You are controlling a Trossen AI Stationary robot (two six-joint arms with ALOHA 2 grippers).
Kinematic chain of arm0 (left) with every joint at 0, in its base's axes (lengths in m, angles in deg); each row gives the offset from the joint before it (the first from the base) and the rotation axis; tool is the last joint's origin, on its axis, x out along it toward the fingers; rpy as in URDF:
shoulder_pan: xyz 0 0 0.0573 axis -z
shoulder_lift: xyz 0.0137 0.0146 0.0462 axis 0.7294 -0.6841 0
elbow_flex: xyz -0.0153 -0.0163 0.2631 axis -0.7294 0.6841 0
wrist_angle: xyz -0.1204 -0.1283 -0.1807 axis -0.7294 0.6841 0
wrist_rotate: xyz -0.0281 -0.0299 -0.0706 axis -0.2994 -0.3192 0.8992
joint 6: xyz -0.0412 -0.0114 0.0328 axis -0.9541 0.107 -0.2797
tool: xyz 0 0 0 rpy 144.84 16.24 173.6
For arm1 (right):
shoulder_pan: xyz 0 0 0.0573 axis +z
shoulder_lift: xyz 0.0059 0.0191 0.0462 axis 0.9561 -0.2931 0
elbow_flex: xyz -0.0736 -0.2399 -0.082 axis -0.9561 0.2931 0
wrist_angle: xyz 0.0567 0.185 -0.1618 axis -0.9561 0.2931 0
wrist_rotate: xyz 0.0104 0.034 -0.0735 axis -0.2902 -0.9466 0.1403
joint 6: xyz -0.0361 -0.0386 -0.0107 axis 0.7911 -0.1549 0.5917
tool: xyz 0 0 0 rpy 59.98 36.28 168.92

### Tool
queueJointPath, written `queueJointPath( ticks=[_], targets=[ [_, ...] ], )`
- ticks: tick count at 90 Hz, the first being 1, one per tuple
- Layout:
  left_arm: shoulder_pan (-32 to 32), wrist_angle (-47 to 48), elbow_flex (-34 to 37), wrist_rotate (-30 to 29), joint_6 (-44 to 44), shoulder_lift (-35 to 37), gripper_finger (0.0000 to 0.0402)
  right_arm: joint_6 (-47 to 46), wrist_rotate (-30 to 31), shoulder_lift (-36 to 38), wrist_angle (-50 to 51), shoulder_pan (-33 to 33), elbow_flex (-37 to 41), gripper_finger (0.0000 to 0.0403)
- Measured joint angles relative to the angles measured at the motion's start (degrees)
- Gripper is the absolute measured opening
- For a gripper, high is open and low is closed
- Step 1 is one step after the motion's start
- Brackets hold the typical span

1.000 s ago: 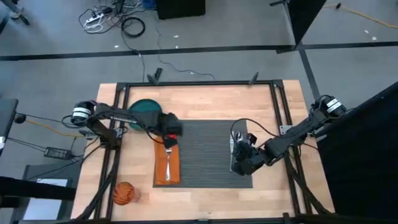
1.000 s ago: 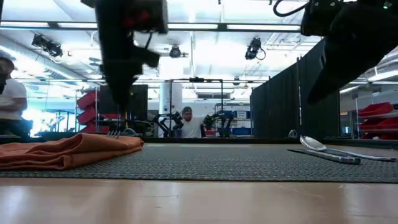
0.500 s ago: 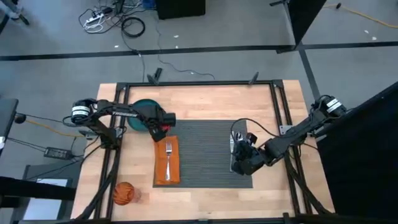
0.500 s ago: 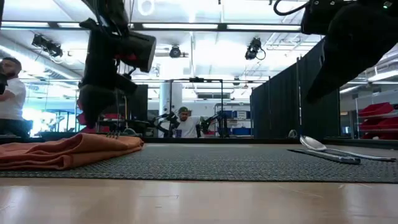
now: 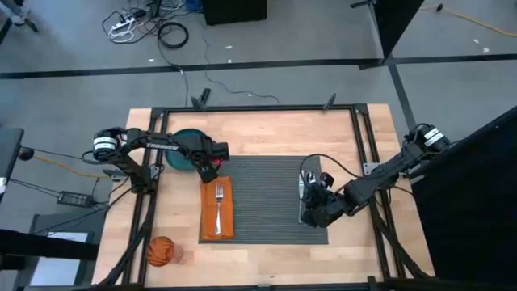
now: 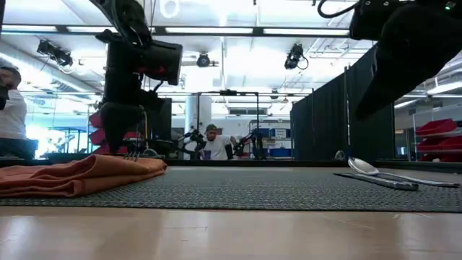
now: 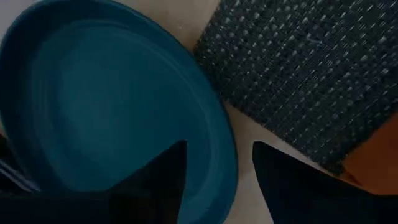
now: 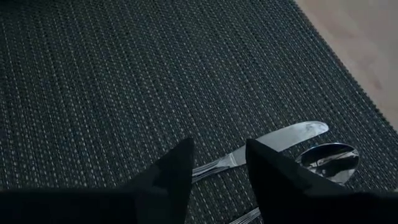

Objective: Set table place
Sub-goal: Put the green plate on the gray placemat

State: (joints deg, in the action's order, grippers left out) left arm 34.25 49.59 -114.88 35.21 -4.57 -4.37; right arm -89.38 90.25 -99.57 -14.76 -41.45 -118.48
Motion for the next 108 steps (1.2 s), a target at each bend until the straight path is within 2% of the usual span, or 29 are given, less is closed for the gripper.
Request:
queueJointPath(
  ticks=[25,35,48,57,68,85,108],
  targets=[
    [-0.23,-5.55,5.88,-3.72,0.94,0.00,0.0155,0.00,0.13,-0.02,0.01,0.02,0.00,0.0123],
    [-0.23,-6.13,6.89,-3.72,1.05,-0.02,0.0114,-0.02,0.11,-0.02,0.00,0.02,0.00,0.0122],
    [-0.17,-6.16,6.99,-3.80,1.31,-0.04,0.0024,0.07,0.11,-0.04,0.02,0.02,0.00,0.0122],
    [0.44,-6.11,6.75,-4.58,1.93,-0.04,0.0009,1.00,0.07,-0.04,0.04,0.02,0.00,0.0123],
    [2.27,-3.24,3.91,-5.25,2.08,-0.07,0.0002,1.22,-0.53,-0.04,0.12,0.02,0.00,0.0121],
    [6.27,1.95,-4.41,-7.62,2.15,-0.07,0.0001,1.49,-0.79,-0.04,0.28,0.02,0.00,0.0122],
    [15.75,-2.19,-13.53,-7.99,5.49,-0.07,0.0000,1.03,-1.97,-0.04,1.38,0.02,0.00,0.0119]
  ],
)
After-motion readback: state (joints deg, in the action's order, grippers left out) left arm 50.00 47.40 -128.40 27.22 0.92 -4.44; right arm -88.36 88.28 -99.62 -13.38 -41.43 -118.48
